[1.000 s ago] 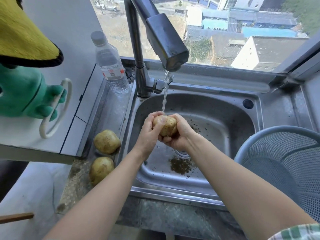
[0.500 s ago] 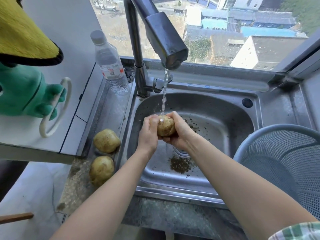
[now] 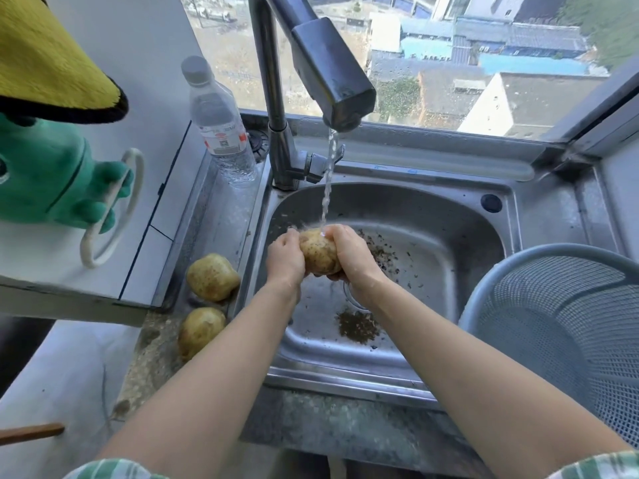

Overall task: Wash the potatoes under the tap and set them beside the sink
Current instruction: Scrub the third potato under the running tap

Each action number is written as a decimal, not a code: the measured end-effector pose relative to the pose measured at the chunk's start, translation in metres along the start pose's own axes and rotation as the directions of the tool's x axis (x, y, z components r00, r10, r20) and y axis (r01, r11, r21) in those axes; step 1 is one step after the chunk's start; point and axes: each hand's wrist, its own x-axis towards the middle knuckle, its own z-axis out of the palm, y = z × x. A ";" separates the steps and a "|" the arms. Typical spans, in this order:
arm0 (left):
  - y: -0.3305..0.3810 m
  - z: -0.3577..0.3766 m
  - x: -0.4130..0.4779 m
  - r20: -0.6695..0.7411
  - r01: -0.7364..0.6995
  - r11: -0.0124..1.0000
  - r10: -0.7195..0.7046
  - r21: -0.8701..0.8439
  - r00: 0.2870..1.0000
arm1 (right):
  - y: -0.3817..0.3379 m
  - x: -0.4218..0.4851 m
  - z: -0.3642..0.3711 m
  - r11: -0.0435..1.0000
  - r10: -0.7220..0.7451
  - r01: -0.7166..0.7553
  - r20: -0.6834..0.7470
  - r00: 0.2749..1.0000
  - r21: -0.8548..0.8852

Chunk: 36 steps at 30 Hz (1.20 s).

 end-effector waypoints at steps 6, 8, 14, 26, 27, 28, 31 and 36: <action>-0.006 0.008 -0.020 0.181 -0.104 0.987 0.125 -0.121 0.976 | -0.002 -0.001 0.005 0.993 0.036 -0.027 -0.081 0.996 0.116; 0.000 0.009 -0.016 0.082 -0.063 0.991 0.073 -0.122 0.994 | 0.000 -0.003 0.005 0.995 0.025 -0.017 -0.086 0.996 0.095; 0.000 0.007 -0.018 0.137 -0.110 0.993 0.102 0.050 0.985 | 0.000 -0.005 -0.001 0.997 0.007 0.001 -0.101 0.995 0.081; -0.007 0.006 -0.018 0.140 -0.157 0.983 0.144 0.092 0.980 | -0.003 -0.008 -0.006 0.999 0.003 0.000 -0.087 0.996 0.043; -0.005 0.004 -0.015 0.090 -0.150 0.984 0.141 0.096 0.986 | -0.003 -0.009 -0.006 0.999 0.005 -0.002 -0.076 0.997 0.033; -0.002 0.002 -0.012 0.044 -0.143 0.984 0.139 0.108 0.989 | -0.003 -0.010 -0.006 1.000 0.005 -0.003 -0.066 0.998 0.025; -0.002 -0.002 -0.012 0.072 -0.151 0.981 0.143 0.120 0.987 | -0.002 -0.011 -0.007 0.999 0.017 -0.015 -0.064 0.998 0.036; -0.008 0.001 -0.020 0.154 -0.140 0.989 0.130 0.055 0.979 | -0.004 -0.010 -0.009 0.999 0.021 -0.017 -0.085 0.996 0.047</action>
